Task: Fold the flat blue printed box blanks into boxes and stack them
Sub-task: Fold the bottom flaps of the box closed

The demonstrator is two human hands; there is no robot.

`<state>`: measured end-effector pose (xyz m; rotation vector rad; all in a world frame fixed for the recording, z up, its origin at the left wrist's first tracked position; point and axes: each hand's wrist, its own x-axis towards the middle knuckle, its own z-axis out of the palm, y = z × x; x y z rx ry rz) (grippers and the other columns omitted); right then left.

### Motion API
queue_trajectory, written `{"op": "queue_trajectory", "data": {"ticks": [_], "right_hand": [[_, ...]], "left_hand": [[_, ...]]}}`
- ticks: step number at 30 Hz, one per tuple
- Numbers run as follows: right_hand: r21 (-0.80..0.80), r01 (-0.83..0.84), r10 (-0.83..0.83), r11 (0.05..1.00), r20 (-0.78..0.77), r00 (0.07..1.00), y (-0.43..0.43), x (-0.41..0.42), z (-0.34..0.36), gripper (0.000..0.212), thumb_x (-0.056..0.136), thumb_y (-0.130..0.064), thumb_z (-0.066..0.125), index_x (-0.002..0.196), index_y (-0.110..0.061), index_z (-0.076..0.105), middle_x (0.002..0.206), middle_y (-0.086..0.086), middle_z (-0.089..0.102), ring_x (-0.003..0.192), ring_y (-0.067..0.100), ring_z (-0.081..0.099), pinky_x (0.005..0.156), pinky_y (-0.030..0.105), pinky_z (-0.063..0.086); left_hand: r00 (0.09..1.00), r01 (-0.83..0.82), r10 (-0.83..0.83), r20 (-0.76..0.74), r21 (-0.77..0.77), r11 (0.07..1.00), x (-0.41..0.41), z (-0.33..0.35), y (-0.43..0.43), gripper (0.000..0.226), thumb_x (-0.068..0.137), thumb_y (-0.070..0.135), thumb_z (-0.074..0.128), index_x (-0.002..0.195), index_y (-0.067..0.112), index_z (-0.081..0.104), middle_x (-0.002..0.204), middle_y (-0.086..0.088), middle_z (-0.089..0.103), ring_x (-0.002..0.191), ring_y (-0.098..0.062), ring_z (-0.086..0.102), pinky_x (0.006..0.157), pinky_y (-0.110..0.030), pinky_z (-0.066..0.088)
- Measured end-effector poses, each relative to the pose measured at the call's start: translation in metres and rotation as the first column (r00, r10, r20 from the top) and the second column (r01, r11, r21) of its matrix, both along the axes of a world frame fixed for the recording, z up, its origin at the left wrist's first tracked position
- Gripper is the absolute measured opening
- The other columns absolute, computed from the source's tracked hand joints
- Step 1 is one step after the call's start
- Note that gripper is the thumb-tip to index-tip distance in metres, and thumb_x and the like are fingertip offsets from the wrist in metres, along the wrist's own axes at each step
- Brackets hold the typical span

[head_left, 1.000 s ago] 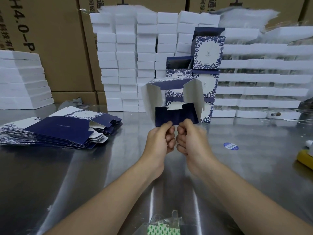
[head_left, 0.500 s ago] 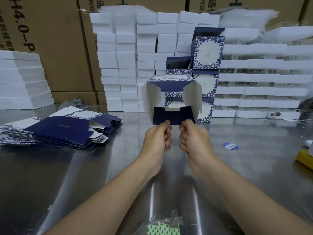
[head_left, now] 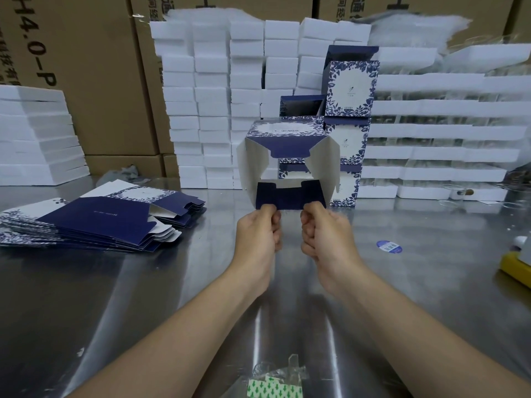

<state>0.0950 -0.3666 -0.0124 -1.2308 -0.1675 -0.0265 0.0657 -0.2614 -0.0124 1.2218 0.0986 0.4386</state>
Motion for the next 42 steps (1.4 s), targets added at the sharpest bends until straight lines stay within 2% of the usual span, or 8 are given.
{"op": "queue_trajectory", "data": {"ticks": [6, 12, 16, 20, 23, 28, 36, 42], "right_hand": [[0.027, 0.035, -0.035, 0.999, -0.023, 0.999, -0.002, 0.001, 0.0, 0.026, 0.091, -0.016, 0.059, 0.066, -0.017, 0.055, 0.052, -0.005, 0.031, 0.043, 0.01, 0.021, 0.038, 0.022, 0.018], [0.028, 0.011, -0.01, 1.0, -0.048, 0.999, -0.003, 0.002, 0.0, 0.028, 0.092, -0.019, 0.055, 0.064, -0.017, 0.057, 0.052, -0.006, 0.036, 0.042, 0.01, 0.023, 0.037, 0.022, 0.02], [0.037, 0.087, -0.086, 0.996, -0.015, 0.996, -0.003, 0.005, -0.001, 0.032, 0.093, -0.013, 0.05, 0.062, -0.016, 0.054, 0.05, -0.005, 0.034, 0.043, 0.011, 0.024, 0.038, 0.022, 0.021], [0.038, 0.083, -0.083, 0.996, 0.006, 0.997, -0.003, 0.004, 0.0, 0.033, 0.093, -0.01, 0.051, 0.06, -0.015, 0.055, 0.049, -0.004, 0.035, 0.042, 0.011, 0.025, 0.038, 0.022, 0.021], [0.036, 0.065, -0.065, 0.997, 0.001, 0.998, -0.002, 0.004, 0.001, 0.032, 0.093, -0.011, 0.051, 0.062, -0.015, 0.054, 0.049, -0.005, 0.034, 0.041, 0.01, 0.024, 0.037, 0.021, 0.021], [-0.01, 0.037, -0.037, 0.999, -0.011, 0.999, -0.002, 0.002, 0.0, 0.031, 0.093, -0.014, 0.058, 0.063, -0.016, 0.054, 0.05, -0.006, 0.031, 0.042, 0.01, 0.021, 0.038, 0.022, 0.018], [0.006, 0.101, -0.101, 0.995, 0.003, 0.995, -0.001, 0.003, -0.002, 0.035, 0.103, -0.019, 0.054, 0.069, -0.013, 0.061, 0.049, -0.005, 0.038, 0.039, 0.008, 0.027, 0.038, 0.02, 0.023], [0.01, 0.199, -0.199, 0.98, 0.025, 0.98, -0.002, 0.008, -0.003, 0.035, 0.099, -0.011, 0.052, 0.065, -0.013, 0.055, 0.051, -0.003, 0.034, 0.046, 0.011, 0.026, 0.047, 0.027, 0.019]], "left_hand": [[0.999, -0.033, 0.033, 0.004, 0.027, 0.999, 0.004, -0.002, 0.005, 0.031, 0.095, 0.008, 0.046, 0.066, 0.019, 0.039, 0.06, 0.005, 0.033, 0.051, -0.012, 0.024, 0.047, -0.023, 0.023], [1.0, 0.009, -0.008, -0.017, 0.068, 0.998, 0.003, -0.001, 0.005, 0.031, 0.097, 0.012, 0.047, 0.067, 0.019, 0.041, 0.058, 0.008, 0.035, 0.052, -0.012, 0.027, 0.051, -0.026, 0.023], [0.999, 0.031, -0.027, -0.04, 0.081, 0.996, 0.002, -0.001, 0.003, 0.033, 0.102, 0.018, 0.052, 0.07, 0.019, 0.045, 0.058, 0.007, 0.037, 0.051, -0.011, 0.03, 0.046, -0.021, 0.027], [1.0, -0.004, 0.005, -0.026, 0.052, 0.999, 0.004, 0.001, 0.006, 0.033, 0.106, 0.024, 0.056, 0.075, 0.018, 0.048, 0.058, 0.007, 0.038, 0.05, -0.01, 0.03, 0.049, -0.024, 0.026], [0.999, -0.031, 0.031, -0.02, 0.018, 0.999, 0.005, 0.001, 0.009, 0.029, 0.105, 0.021, 0.054, 0.076, 0.018, 0.047, 0.058, 0.005, 0.036, 0.051, -0.011, 0.028, 0.05, -0.027, 0.023], [0.994, -0.109, 0.11, -0.007, 0.024, 0.994, 0.008, -0.002, 0.01, 0.033, 0.099, 0.01, 0.046, 0.068, 0.019, 0.039, 0.061, 0.003, 0.033, 0.048, -0.009, 0.026, 0.042, -0.021, 0.025], [0.995, -0.081, 0.083, -0.052, 0.04, 0.996, 0.006, -0.002, 0.008, 0.031, 0.102, 0.015, 0.047, 0.071, 0.018, 0.042, 0.058, 0.006, 0.034, 0.049, -0.01, 0.027, 0.044, -0.023, 0.024], [0.998, -0.043, 0.044, -0.049, 0.032, 0.999, 0.004, -0.001, 0.004, 0.034, 0.108, 0.02, 0.048, 0.074, 0.018, 0.044, 0.056, 0.006, 0.033, 0.047, -0.011, 0.026, 0.046, -0.025, 0.02]]}}
